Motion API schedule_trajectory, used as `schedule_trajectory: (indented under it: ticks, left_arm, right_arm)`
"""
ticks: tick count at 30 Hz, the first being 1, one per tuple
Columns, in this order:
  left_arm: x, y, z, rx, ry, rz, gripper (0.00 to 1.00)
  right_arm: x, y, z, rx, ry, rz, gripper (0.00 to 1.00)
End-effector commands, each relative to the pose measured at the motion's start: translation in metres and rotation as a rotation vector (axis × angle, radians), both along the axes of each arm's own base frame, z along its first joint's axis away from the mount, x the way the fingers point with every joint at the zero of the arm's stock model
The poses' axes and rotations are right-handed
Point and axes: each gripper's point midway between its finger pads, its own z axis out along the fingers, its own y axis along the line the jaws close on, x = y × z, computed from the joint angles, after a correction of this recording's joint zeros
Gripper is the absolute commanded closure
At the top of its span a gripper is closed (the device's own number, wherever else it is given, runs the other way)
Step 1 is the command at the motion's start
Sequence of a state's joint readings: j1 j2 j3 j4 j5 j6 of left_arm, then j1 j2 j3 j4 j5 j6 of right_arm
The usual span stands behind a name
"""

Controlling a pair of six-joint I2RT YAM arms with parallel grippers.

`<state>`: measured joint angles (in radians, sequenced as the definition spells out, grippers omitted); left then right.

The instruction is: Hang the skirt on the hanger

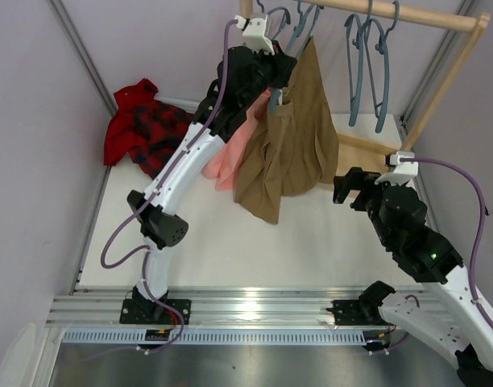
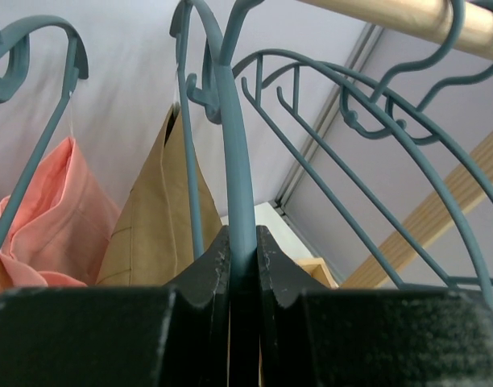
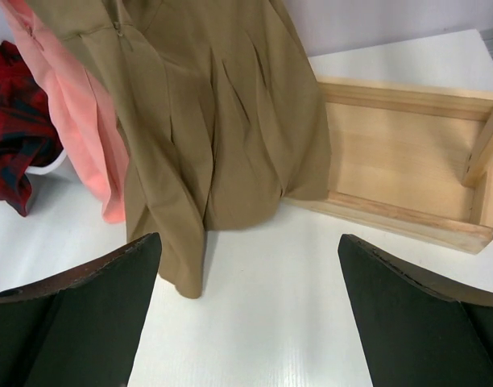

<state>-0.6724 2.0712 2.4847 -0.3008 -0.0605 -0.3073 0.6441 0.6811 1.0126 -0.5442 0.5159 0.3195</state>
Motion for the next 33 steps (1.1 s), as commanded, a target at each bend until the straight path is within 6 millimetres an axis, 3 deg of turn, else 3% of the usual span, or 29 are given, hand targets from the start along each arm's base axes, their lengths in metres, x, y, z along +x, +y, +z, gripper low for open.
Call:
schedule_trajectory:
  ticks: [1,8,11,23,33]
  left_arm:
    - [-0.012,0.026,0.108,-0.241,-0.283,0.038,1.00]
    - [-0.004,0.028,0.121,-0.314,-0.359,0.059,1.00]
    - [0.005,0.027,0.115,-0.321,-0.354,0.070,1.00]
    - [0.033,0.007,0.059,-0.223,-0.240,0.060,1.00]
    - [0.024,0.005,0.052,-0.172,-0.203,0.024,1.00]
  right_arm:
    - [-0.001,-0.011,0.003,-0.008,-0.024,-0.040,0.01]
    - [0.001,-0.013,-0.003,-0.024,-0.020,-0.047,0.00]
    - [0.003,-0.012,-0.002,-0.044,-0.024,-0.043,0.00]
    - [0.002,-0.028,0.007,-0.045,-0.061,-0.108,0.01]
    - [0.004,-0.030,0.014,-0.025,-0.091,-0.123,0.01]
